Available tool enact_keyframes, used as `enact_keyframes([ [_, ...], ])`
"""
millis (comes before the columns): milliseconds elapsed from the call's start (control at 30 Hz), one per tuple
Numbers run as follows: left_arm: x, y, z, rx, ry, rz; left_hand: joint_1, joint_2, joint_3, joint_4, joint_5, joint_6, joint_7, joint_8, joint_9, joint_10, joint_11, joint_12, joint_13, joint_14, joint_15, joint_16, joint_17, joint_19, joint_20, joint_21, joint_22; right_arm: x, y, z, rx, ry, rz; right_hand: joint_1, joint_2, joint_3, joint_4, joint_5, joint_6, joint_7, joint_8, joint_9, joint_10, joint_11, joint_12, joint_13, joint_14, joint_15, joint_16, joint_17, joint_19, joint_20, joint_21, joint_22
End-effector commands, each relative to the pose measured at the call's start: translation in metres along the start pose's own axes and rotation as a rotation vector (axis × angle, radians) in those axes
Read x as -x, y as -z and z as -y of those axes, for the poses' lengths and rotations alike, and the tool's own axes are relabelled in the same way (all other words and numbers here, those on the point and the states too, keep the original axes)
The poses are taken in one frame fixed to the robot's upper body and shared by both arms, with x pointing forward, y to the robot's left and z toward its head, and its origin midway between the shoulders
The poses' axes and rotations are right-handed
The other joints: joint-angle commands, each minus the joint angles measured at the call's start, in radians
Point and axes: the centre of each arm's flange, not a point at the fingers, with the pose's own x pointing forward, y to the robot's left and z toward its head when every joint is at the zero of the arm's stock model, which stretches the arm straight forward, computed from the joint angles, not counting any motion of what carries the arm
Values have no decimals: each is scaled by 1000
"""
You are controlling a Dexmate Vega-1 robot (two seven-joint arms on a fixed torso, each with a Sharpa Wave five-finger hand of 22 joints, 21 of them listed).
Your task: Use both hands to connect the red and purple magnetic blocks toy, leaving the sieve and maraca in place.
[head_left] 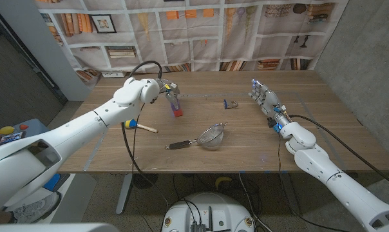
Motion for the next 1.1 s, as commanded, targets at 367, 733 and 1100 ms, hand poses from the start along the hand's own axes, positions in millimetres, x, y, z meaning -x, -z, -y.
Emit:
enact_keyframes([
  [367, -2, 1, 6, -6, 6, -11, 51, 54, -6, 4, 8, 11, -93, -19, 1, -22, 1, -7, 3, 2, -53, 0, 3, 7, 0, -1, 2, -5, 1, 1, 0, 5, 2, 0, 8, 3, -12, 3, 17, -3, -6, 0, 7, -6, -2, 3, 1, -2, -3, -3, 8, 2, -2, 3],
  [733, -1, 3, 2, -9, 42, -18, 36, 37, -20, 6, 8, -96, -90, -37, -6, -69, 18, -11, 4, -29, -45, -6, 4, -21, 8, -11, 2, -8, 1, 2, -3, 5, -1, -1, 12, 4, -14, 3, 21, -6, -10, 0, 8, -6, -5, 2, 2, -3, -4, -5, 11, 1, -1, 3],
  [1100, -3, 2, -6, -7, 82, -12, 25, 19, -31, 7, 9, -174, -75, -37, -12, -113, 30, -12, 4, -60, -37, -7, 4, -45, 9, -15, 1, -11, 2, 3, -1, 5, -5, -1, 15, 5, -16, 3, 25, -8, -12, 0, 10, -6, -6, 2, 2, -4, -4, -7, 13, 3, -1, 3],
])
